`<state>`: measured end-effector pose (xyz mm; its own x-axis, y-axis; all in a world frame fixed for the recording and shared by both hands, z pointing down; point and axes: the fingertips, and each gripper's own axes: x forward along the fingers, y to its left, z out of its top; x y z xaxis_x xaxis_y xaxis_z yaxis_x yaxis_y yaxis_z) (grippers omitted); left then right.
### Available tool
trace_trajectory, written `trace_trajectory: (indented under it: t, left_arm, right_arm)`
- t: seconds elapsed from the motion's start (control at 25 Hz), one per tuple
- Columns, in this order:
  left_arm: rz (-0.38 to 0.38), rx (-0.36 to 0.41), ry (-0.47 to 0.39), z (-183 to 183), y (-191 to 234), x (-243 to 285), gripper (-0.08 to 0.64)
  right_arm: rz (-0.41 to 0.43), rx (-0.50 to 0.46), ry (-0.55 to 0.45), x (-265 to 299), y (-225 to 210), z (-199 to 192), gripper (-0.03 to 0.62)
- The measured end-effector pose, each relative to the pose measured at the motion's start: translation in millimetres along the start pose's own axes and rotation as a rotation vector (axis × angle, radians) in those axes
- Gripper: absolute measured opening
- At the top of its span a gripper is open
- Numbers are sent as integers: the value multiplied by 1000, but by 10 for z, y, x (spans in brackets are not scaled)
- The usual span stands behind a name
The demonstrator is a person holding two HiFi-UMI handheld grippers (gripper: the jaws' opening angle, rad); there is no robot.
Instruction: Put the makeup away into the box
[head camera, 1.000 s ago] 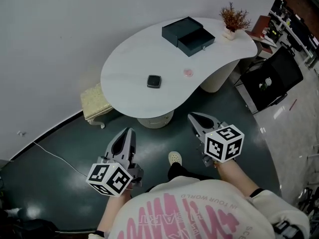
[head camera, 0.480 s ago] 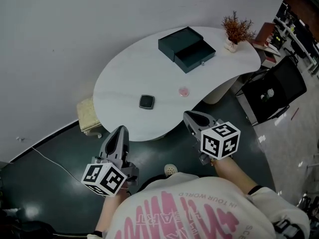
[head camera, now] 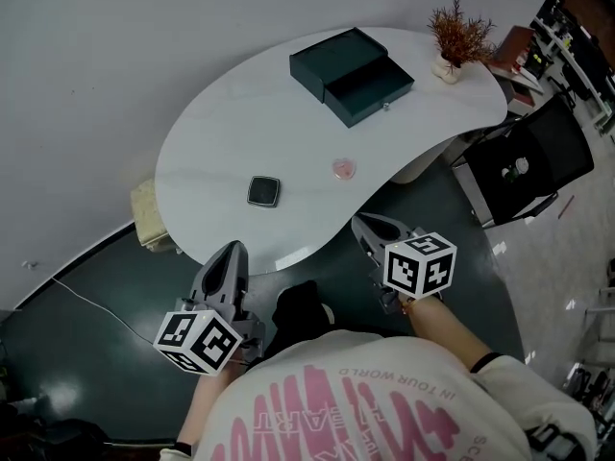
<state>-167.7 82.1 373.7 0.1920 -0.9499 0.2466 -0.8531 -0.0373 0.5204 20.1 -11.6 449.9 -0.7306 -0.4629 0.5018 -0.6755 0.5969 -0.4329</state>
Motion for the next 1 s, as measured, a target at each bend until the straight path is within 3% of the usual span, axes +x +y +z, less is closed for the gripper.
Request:
trace_trajectory:
  t: [0.12, 0.24, 0.4, 1.0]
  left_arm:
    - [-6, 2, 27, -13, 0, 130, 2]
    - [-24, 23, 47, 35, -11, 285, 3]
    - [-32, 33, 57, 169, 43, 520, 2]
    - [-92, 59, 131, 517, 304, 1379, 2]
  right_arm:
    - [-10, 15, -19, 55, -123, 21, 2]
    - [-21, -14, -1, 149, -206, 49, 131]
    - [-77, -66, 34, 302, -361, 82, 152]
    - [-181, 18, 123, 924, -882, 262, 269]
